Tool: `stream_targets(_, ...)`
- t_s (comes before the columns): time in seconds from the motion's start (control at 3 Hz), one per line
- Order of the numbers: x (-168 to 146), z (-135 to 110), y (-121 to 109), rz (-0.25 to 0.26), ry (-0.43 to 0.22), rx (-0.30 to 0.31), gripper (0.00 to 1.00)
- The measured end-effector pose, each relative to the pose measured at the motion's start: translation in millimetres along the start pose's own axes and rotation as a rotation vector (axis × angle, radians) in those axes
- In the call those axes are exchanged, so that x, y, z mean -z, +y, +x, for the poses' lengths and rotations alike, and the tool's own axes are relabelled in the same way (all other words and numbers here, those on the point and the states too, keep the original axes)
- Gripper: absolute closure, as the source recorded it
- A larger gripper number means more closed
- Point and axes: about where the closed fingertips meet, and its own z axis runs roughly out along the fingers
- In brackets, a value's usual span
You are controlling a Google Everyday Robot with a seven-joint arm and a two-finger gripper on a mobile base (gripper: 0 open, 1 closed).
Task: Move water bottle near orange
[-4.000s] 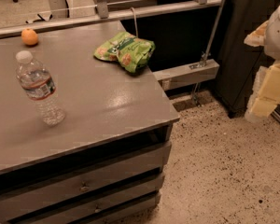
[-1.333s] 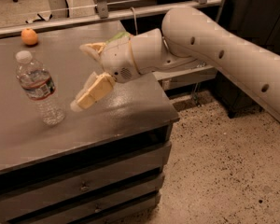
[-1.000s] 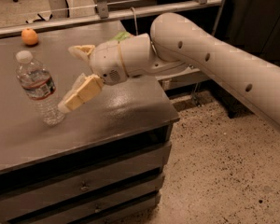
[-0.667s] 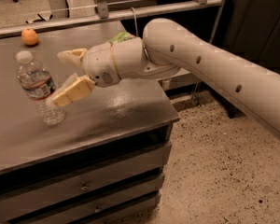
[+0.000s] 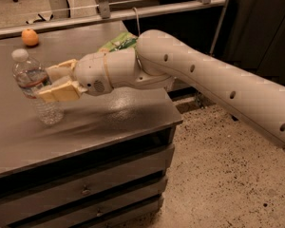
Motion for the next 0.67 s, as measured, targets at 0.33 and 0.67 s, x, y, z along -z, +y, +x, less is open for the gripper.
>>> stream_targets(0.33, 1.2, 5.5, 5.3, 0.001, -0.008, -0.032, 0.87)
stream_targets(0.67, 6.3, 11.0, 6.9, 0.008, -0.010, -0.057, 0.86)
